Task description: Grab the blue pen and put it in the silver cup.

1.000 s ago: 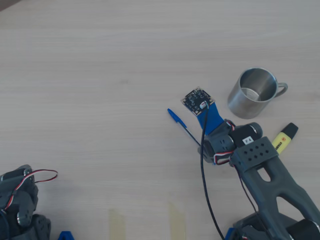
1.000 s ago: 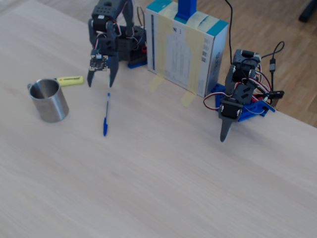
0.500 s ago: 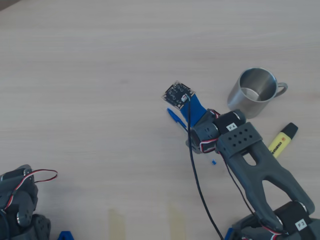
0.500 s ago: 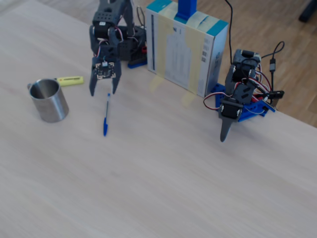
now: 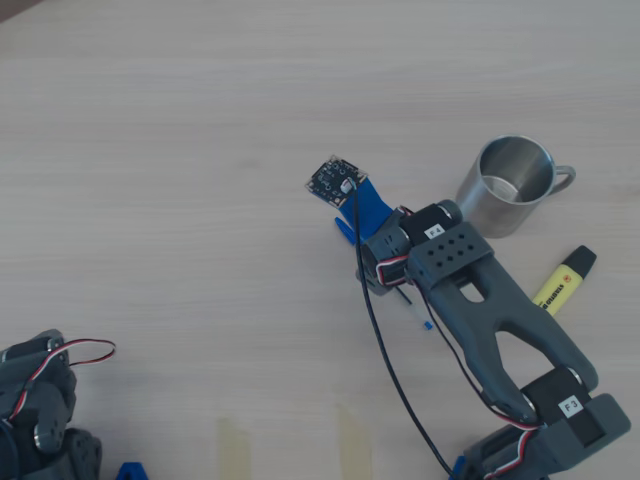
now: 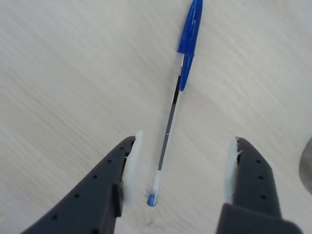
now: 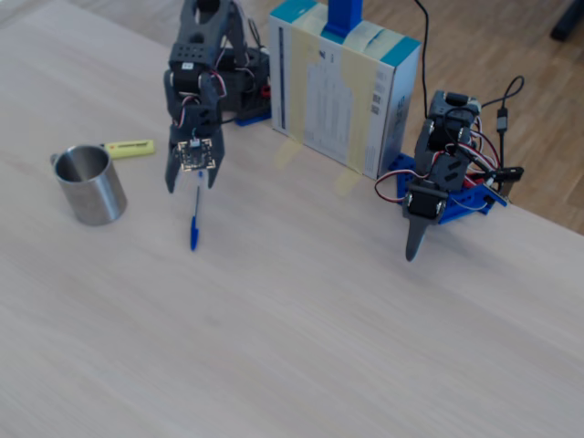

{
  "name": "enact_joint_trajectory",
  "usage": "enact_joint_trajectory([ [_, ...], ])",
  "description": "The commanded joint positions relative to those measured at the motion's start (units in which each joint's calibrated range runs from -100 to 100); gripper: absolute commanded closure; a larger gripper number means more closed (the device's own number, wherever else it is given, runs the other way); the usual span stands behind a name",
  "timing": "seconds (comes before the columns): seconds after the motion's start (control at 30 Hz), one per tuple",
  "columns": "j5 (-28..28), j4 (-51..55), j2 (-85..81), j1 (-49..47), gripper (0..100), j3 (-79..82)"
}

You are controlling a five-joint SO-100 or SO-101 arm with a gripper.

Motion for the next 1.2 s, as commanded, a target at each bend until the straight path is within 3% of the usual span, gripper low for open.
enact_joint_trajectory([
  [0.0,0.08,-1.33,1.35,-0.56,73,-4.04],
  [0.23,-0.13,-8.62,5.09,-2.22,73,-4.22],
  [0.6,-0.34,-10.00,5.59,-2.65,73,-3.41],
  [1.17,-1.48,-22.01,5.68,-2.13,73,7.66],
])
